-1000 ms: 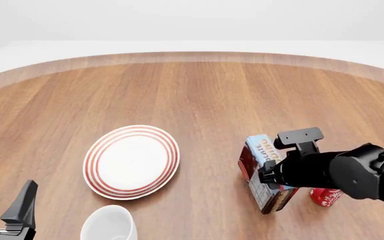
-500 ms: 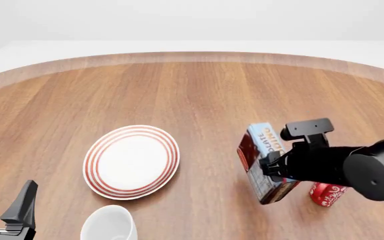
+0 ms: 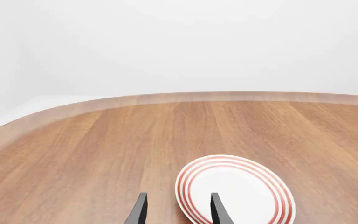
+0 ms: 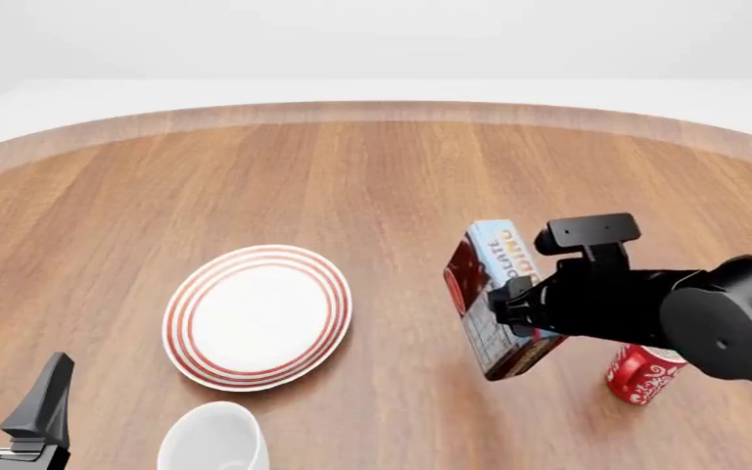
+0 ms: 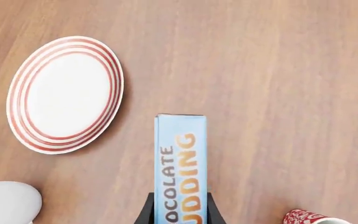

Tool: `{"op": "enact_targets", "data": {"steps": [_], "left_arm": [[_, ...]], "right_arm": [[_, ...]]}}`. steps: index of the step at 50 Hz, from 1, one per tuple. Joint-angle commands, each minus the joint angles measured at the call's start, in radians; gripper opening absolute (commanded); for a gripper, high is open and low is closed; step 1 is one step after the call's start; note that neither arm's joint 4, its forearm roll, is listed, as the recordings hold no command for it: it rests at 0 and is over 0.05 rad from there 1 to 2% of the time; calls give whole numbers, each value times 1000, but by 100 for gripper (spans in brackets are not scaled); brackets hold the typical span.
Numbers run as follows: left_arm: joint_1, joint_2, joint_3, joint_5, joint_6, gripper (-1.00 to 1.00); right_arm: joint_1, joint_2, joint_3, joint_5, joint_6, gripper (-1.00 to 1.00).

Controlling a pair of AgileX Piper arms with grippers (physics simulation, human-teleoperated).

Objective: Pick up the white mug and put it on the plate, and put the chocolate pudding to the right of the plate.

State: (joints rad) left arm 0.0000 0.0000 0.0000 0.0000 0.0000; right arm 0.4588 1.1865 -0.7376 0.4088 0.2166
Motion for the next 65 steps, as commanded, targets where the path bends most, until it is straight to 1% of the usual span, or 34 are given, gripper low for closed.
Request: {"op": "enact_targets", "data": {"steps": [1, 2, 3, 4, 6, 7, 8, 9, 10, 12, 13, 18, 19, 21, 22, 23, 25, 26, 31, 34, 35, 36, 40, 51, 65], "left_arm": [[0, 0, 0, 0, 0, 100], [0, 0, 0, 0, 0, 100], [0, 0, 0, 0, 0, 100], [0, 0, 0, 0, 0, 100], [0, 0, 0, 0, 0, 100], [0, 0, 0, 0, 0, 100], [0, 0, 0, 0, 0, 100], [0, 0, 0, 0, 0, 100], [0, 0, 0, 0, 0, 100], [0, 0, 0, 0, 0, 100], [0, 0, 0, 0, 0, 100], [0, 0, 0, 0, 0, 100], [0, 0, 0, 0, 0, 100], [0, 0, 0, 0, 0, 100], [0, 0, 0, 0, 0, 100], [0, 0, 0, 0, 0, 100], [0, 0, 0, 0, 0, 100], [0, 0, 0, 0, 0, 100], [0, 0, 0, 0, 0, 100], [0, 0, 0, 0, 0, 100], [0, 0, 0, 0, 0, 100], [0, 0, 0, 0, 0, 100], [0, 0, 0, 0, 0, 100], [0, 0, 0, 0, 0, 100], [0, 0, 0, 0, 0, 100]], "right_arm": [[22, 30, -41, -14, 58, -100], [26, 36, -47, -13, 58, -100], [33, 43, -52, -15, 81, -100], [36, 49, -59, -14, 85, -100], [34, 63, -72, -13, 74, -100], [37, 68, -73, -15, 96, -100], [26, 73, -82, -13, 78, -100], [26, 75, -86, -13, 78, -100], [21, 71, -82, -18, 111, -100], [23, 77, -90, -15, 87, -100], [19, 75, -81, -21, 123, -100], [24, 87, -94, -14, 113, -100], [25, 91, -101, -10, 101, -100], [25, 97, -112, -7, 113, -100], [27, 102, -119, -6, 102, -100], [25, 104, -120, -6, 113, -100], [25, 111, -131, -4, 107, -100], [22, 112, -134, -5, 116, -100], [22, 123, -149, -6, 118, -100], [20, 138, -163, -7, 114, -100], [18, 142, -170, -5, 101, -100], [20, 145, -174, -4, 107, -100], [24, 165, -198, 3, 95, -100], [43, 224, -232, -2, 91, -100], [54, 301, -236, -31, 96, -100]]}}
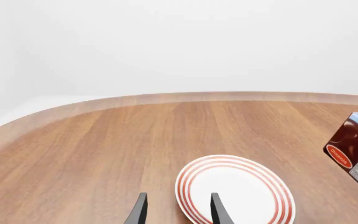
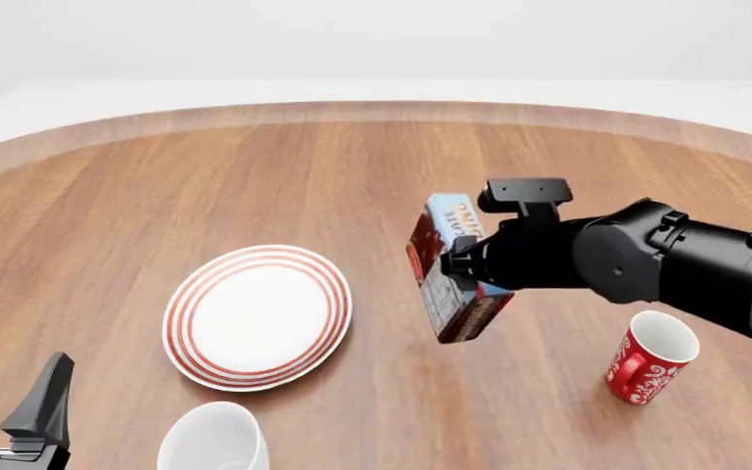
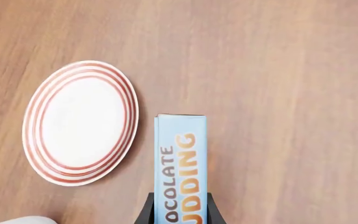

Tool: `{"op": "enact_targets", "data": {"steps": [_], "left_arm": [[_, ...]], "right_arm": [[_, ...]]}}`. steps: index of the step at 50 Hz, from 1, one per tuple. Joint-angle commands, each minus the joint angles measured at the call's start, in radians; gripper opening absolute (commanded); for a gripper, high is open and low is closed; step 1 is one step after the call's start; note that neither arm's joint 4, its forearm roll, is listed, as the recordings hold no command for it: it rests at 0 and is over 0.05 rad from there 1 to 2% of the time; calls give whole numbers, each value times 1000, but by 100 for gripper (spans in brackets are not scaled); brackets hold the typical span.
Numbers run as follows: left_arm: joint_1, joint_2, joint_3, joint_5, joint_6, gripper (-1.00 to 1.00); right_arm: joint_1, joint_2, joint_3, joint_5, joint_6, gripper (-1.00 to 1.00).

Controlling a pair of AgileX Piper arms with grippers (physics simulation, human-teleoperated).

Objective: Pick up the white mug and put it on the plate, and put the chocolate pudding to the right of the plate.

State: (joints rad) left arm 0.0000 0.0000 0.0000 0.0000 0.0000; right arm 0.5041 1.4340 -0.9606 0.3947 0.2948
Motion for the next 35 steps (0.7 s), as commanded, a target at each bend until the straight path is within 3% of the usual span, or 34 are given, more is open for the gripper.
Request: {"op": "enact_targets", "data": {"steps": [1, 35], "left_arm": [[0, 0, 0, 0, 0, 100], [0, 0, 0, 0, 0, 100]], "right_arm": [[7, 56, -14, -17, 17, -100], [12, 161, -9, -65, 23, -100]]}}
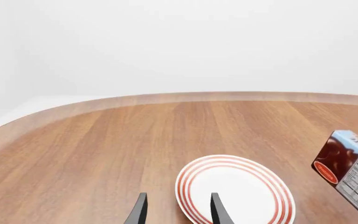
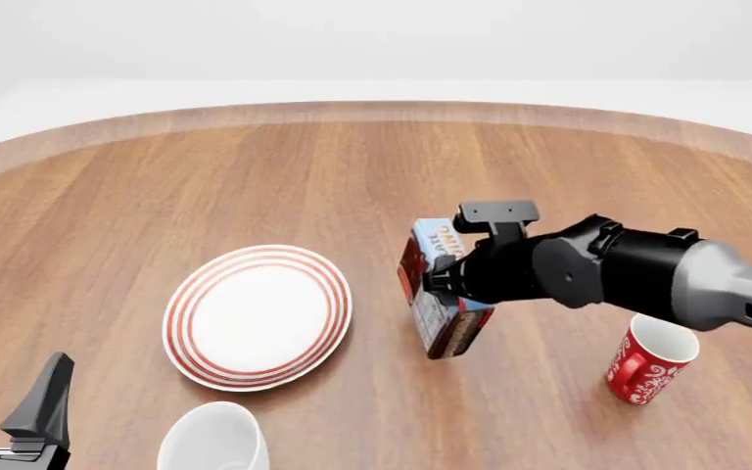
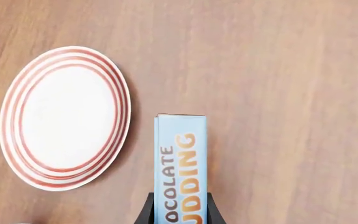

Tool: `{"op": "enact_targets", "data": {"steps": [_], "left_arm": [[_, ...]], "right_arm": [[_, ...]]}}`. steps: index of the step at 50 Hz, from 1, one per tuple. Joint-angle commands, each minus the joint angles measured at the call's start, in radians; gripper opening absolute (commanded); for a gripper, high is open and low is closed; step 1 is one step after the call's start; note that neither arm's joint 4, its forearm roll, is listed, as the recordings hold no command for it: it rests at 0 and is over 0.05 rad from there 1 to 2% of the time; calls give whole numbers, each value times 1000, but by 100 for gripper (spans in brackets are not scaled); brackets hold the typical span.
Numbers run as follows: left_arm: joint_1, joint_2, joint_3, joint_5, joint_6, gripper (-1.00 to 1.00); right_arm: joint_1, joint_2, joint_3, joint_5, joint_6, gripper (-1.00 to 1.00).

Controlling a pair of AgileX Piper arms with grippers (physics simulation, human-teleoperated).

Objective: Pick up the white mug and put it on the plate, and put the chocolate pudding to the right of the plate.

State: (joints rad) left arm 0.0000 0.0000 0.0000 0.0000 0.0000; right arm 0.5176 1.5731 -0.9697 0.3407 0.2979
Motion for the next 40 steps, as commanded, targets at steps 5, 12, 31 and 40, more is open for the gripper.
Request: {"op": "enact_targets", "data": {"steps": [5, 12, 31, 40], "left_arm": [[0, 0, 0, 0, 0, 100], [0, 0, 0, 0, 0, 100], [0, 0, 0, 0, 0, 100], [0, 0, 0, 0, 0, 100]], "right_arm": [[2, 36, 4, -14, 19, -100], [7, 55, 0, -20, 21, -100], [8, 86, 0, -33, 29, -100], [12, 96, 9, -40, 35, -100]]}}
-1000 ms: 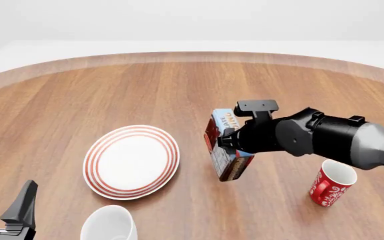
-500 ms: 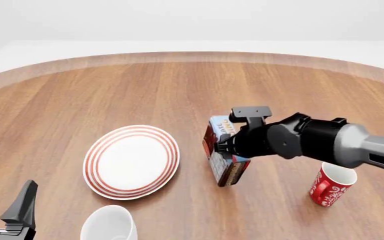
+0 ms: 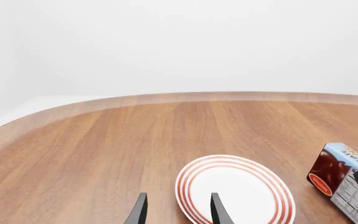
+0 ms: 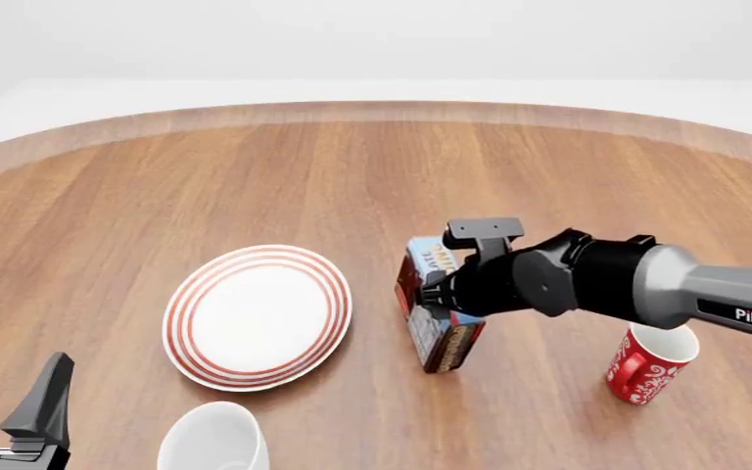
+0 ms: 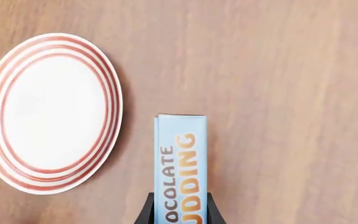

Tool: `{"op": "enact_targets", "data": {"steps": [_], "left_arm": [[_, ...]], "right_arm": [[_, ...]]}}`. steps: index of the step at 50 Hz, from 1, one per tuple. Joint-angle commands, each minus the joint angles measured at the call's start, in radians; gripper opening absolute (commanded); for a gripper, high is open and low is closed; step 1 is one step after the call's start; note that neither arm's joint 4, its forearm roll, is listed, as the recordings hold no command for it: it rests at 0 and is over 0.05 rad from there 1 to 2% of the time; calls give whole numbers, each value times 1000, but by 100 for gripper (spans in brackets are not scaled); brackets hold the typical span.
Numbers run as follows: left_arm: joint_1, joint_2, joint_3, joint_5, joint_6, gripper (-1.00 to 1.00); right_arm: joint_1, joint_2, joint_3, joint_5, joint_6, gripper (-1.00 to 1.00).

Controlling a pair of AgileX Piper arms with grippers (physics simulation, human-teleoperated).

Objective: Pick up the white mug and put it on the plate, and put the chocolate pudding to the right of the plate.

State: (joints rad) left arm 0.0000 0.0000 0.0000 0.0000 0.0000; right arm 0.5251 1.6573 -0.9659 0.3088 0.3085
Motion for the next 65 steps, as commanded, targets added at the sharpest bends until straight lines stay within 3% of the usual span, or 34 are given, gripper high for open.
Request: {"op": "enact_targets", "data": {"steps": [1, 18, 19, 44, 65], "left_arm": [[0, 0, 0, 0, 0, 100], [0, 0, 0, 0, 0, 100], [0, 0, 0, 0, 0, 100], [0, 0, 0, 0, 0, 100], [0, 0, 0, 0, 0, 100]], "right_arm": [[3, 12, 5, -7, 24, -100], [-4, 19, 10, -12, 32, -100], [0, 17, 9, -10, 30, 100], [12, -44, -29, 34, 6, 100], [-11, -124, -32, 73, -63, 100]]}}
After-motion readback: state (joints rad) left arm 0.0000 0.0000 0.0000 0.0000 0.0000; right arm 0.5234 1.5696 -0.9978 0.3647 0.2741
